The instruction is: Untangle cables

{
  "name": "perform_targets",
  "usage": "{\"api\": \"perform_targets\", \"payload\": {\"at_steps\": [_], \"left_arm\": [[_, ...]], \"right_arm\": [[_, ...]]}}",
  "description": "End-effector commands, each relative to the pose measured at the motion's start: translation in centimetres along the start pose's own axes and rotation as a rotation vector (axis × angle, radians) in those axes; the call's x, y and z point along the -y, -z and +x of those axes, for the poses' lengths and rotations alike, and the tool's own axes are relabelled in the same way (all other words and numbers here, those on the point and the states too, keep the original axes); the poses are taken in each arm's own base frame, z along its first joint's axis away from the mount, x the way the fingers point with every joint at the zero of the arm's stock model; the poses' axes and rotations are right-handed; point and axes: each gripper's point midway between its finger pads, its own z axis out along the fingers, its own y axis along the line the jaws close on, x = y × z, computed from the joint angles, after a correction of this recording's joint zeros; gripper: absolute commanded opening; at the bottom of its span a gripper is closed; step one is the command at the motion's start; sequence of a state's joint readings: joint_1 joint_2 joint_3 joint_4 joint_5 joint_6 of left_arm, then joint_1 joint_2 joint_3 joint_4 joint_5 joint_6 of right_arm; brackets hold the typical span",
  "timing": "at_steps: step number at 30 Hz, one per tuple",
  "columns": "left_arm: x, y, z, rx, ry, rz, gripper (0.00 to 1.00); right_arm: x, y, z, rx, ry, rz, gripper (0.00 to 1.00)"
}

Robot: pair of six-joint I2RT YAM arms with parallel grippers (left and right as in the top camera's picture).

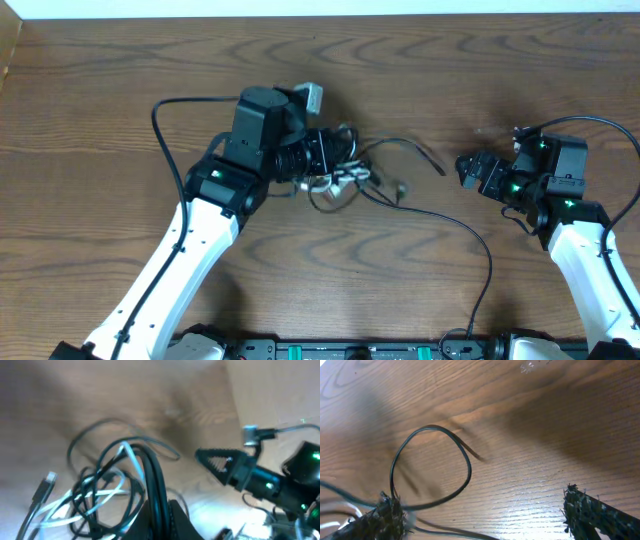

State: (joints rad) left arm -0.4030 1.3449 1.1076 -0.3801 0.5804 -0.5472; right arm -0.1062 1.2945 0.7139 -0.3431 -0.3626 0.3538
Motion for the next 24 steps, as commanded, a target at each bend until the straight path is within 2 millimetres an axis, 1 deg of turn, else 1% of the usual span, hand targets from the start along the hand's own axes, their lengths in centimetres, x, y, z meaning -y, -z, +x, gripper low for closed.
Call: {"api": "perform_targets", "payload": {"at_steps": [1, 4, 7, 9, 12, 16, 24], "left_arm": [[-1.1, 0.4, -1.3, 0.051, 0.117, -0.071, 0.08], [-1.9, 0.4, -2.0, 0.095, 0.144, -0.117, 0.08], [-1.9, -0.1, -1.2, 0.081, 0.134, -0.132, 0.08], [-1.7, -0.8, -0.2, 0.072, 0.110, -0.159, 0.08], [-1.3, -1.4, 0.3, 0.091, 0.074, -0.201, 0.08], [-1.4, -1.6, 0.4, 0.128, 0.043, -0.256, 0.08], [-1.5, -1.6, 0.7, 0.117, 0.043, -0.263, 0.08]], "right_arm": [[-0.5, 0.4, -0.8, 0.024, 0.030, -0.004, 0.99], [-0.5, 0.4, -0.8, 0.024, 0.030, -0.004, 0.99], [-0.5, 0.4, -0.8, 0.024, 0.030, -0.004, 0.99], [-0.5, 0.4, -0.8, 0.024, 0.030, -0.004, 0.99], [-0.5, 0.4, -0.8, 0.024, 0.030, -0.004, 0.99], [-0.5, 0.4, -0.8, 0.023, 0.030, -0.004, 0.99], [-0.5, 0.4, -0.8, 0.023, 0.030, -0.004, 0.99]]}}
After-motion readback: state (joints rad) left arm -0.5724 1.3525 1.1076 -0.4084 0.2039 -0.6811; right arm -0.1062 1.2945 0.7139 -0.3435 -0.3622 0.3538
